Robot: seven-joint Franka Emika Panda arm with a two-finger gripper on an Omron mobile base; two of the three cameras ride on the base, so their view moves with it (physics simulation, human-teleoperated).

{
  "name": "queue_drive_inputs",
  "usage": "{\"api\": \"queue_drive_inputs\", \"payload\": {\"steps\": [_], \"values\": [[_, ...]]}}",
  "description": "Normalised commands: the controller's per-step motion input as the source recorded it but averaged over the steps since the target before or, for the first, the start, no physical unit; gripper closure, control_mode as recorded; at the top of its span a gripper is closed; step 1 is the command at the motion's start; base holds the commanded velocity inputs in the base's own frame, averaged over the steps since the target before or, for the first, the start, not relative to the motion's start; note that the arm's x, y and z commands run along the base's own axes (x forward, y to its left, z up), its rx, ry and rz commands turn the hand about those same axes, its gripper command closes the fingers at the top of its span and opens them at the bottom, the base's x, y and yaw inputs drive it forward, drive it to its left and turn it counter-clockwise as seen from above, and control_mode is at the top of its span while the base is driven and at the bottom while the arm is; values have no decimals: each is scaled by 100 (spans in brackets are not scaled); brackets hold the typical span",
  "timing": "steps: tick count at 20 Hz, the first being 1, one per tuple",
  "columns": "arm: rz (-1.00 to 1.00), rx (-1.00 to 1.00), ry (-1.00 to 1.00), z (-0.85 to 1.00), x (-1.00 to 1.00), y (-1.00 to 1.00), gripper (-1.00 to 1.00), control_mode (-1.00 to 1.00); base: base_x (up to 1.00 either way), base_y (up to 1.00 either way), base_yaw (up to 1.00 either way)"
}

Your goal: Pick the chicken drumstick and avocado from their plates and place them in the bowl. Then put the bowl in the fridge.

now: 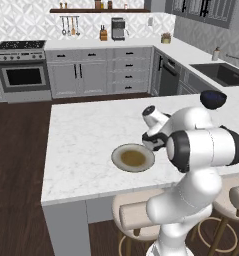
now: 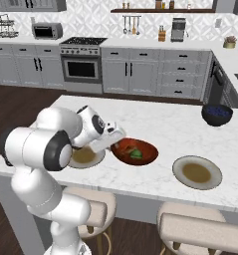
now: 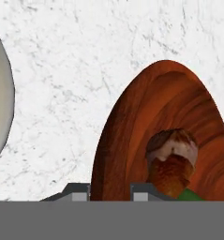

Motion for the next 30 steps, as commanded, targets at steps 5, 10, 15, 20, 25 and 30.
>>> {"api": "queue_drive_inputs", "payload": {"steps": [5, 10, 15, 20, 25, 30], "values": [[10, -28, 0, 75, -19, 25, 100, -100, 0, 0, 0], [31, -8, -13, 63, -36, 11, 100, -100, 0, 0, 0], [59, 9, -11, 42, -13, 0, 100, -100, 0, 0, 0], [65, 25, -7, 44, -11, 6, 100, -100, 0, 0, 0], [42, 5, -4, 38, -65, 36, 100, -100, 0, 0, 0], [38, 0, -7, 9, -89, 28, 100, -100, 0, 0, 0]]}}
